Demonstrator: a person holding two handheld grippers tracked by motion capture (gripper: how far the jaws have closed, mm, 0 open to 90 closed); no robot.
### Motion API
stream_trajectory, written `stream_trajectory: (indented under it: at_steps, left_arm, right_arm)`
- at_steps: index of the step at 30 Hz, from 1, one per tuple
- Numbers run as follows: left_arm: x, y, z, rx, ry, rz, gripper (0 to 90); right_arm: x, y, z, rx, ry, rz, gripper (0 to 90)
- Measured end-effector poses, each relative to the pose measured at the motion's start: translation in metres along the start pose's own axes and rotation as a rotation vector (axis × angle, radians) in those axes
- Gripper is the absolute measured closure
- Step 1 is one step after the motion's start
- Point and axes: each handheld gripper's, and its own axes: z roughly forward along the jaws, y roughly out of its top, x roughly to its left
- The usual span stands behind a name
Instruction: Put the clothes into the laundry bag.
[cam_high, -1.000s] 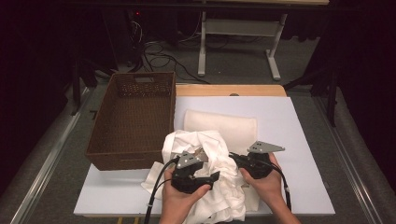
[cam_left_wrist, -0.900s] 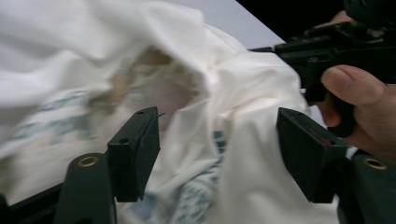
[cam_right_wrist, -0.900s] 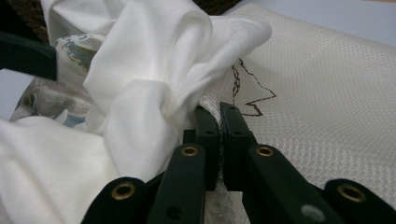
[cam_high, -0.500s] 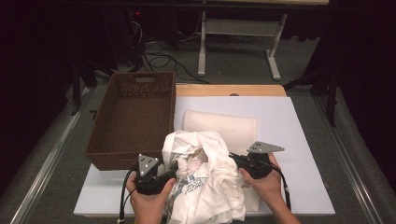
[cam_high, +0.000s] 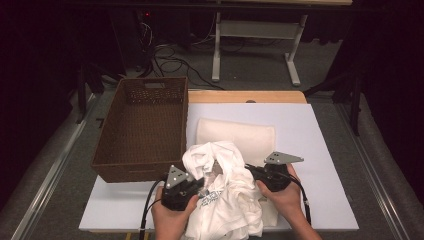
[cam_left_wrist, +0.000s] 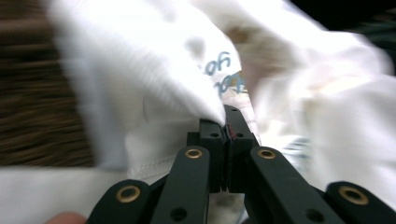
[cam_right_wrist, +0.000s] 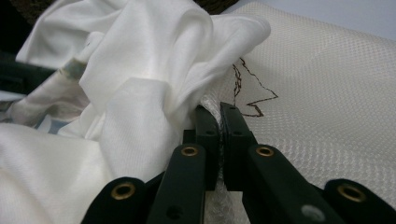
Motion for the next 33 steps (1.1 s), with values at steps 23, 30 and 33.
stream_trajectory:
  at_steps: [23, 30, 33]
  left_arm:
    - [-0.036, 0.017, 0.037, 0.185, -0.261, 0.095, 49.0]
    - [-0.039, 0.038, 0.03, 0.111, -0.196, 0.111, 28.8]
    - [-0.049, 0.036, 0.048, 0.17, -0.192, 0.136, 28.1]
  right_arm:
    - [0.001, 0.001, -0.001, -0.009, 0.006, 0.001, 88.4]
    - [0.001, 0.001, 0.0, -0.007, 0.008, -0.001, 88.4]
    - [0.002, 0.001, 0.0, -0.006, 0.008, -0.007, 88.4]
